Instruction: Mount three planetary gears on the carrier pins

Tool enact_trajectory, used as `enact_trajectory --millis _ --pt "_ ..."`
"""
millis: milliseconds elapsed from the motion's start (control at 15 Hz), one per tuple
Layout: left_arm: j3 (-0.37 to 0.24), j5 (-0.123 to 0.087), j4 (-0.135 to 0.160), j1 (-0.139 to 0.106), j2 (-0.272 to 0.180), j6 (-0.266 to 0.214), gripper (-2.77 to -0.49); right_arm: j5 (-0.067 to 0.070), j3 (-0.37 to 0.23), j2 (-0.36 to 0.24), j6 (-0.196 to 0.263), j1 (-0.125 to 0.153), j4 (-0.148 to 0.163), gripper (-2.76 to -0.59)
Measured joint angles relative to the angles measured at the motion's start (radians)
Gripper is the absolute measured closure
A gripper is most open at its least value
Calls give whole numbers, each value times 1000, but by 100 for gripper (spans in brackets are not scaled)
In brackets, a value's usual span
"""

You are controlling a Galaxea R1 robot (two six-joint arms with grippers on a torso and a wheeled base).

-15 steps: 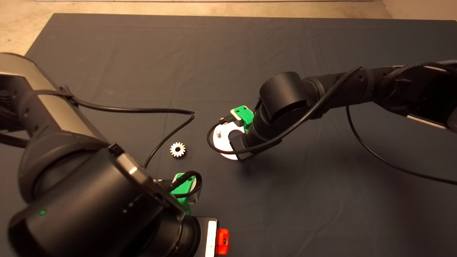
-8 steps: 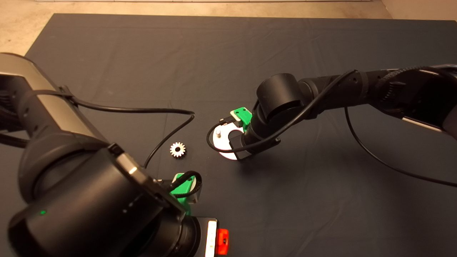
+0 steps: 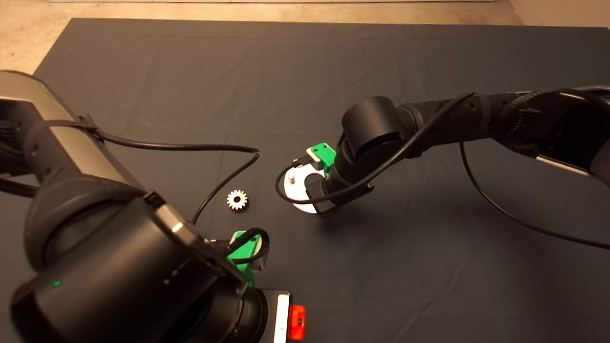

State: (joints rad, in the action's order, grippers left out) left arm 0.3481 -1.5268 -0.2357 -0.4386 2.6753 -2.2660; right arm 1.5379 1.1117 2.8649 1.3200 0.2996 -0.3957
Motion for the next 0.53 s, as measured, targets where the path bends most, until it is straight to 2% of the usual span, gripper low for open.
enact_trajectory --millis 533 --pt "0 0 0 0 -3 0 -277 -12 21 -1 -12 10 -3 -99"
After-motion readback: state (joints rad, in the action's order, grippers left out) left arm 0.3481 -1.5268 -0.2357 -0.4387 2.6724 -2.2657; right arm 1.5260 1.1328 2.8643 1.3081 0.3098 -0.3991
